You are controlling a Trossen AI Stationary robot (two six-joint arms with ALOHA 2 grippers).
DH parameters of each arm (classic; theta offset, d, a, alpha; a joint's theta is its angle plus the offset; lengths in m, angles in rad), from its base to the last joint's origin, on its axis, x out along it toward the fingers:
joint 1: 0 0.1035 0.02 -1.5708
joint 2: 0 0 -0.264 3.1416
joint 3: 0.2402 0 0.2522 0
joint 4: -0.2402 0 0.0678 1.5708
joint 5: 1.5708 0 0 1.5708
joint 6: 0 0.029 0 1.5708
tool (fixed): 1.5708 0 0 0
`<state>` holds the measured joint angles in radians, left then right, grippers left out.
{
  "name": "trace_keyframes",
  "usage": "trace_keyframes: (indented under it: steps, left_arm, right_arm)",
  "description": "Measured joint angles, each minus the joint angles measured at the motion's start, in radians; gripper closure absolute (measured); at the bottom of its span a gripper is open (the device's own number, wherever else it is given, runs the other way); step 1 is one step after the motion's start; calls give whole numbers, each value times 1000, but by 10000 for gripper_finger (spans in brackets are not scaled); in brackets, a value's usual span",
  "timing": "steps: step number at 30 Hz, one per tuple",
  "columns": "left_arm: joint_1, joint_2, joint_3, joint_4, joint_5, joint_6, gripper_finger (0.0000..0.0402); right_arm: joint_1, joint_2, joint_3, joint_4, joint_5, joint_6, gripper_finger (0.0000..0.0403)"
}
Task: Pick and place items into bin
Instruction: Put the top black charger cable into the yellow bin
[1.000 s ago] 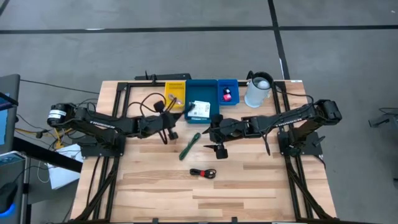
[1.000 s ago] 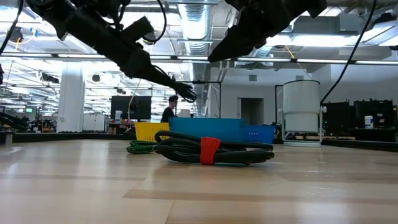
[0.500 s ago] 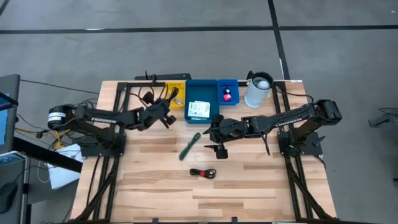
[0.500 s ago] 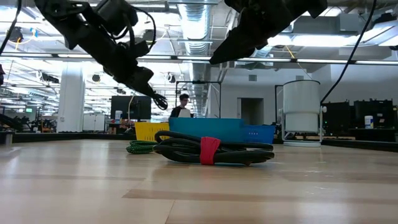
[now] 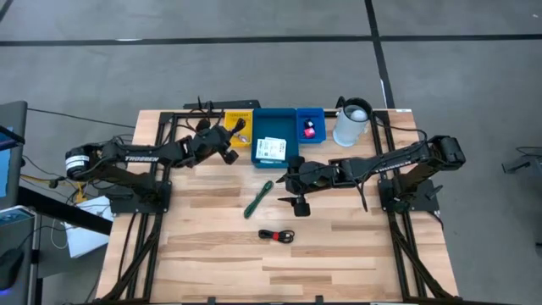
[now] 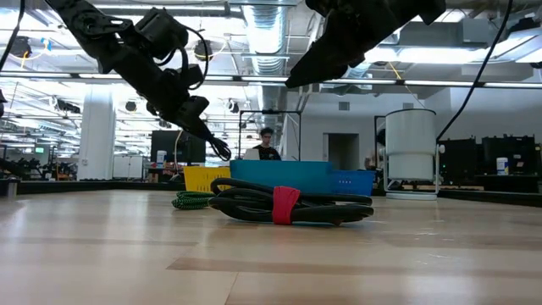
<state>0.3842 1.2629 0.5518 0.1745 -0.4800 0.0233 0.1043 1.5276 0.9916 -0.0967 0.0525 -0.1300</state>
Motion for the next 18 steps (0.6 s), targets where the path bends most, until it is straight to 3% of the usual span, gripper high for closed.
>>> trace_keyframes:
  steps: [10,18]
  left_arm:
    - [27,0,0,21,25,39,358]
    - [27,0,0,52,32,46,315]
  right_arm:
    - [0,0,0,5,0,2,137]
    - [0,0,0,8,0,15,137]
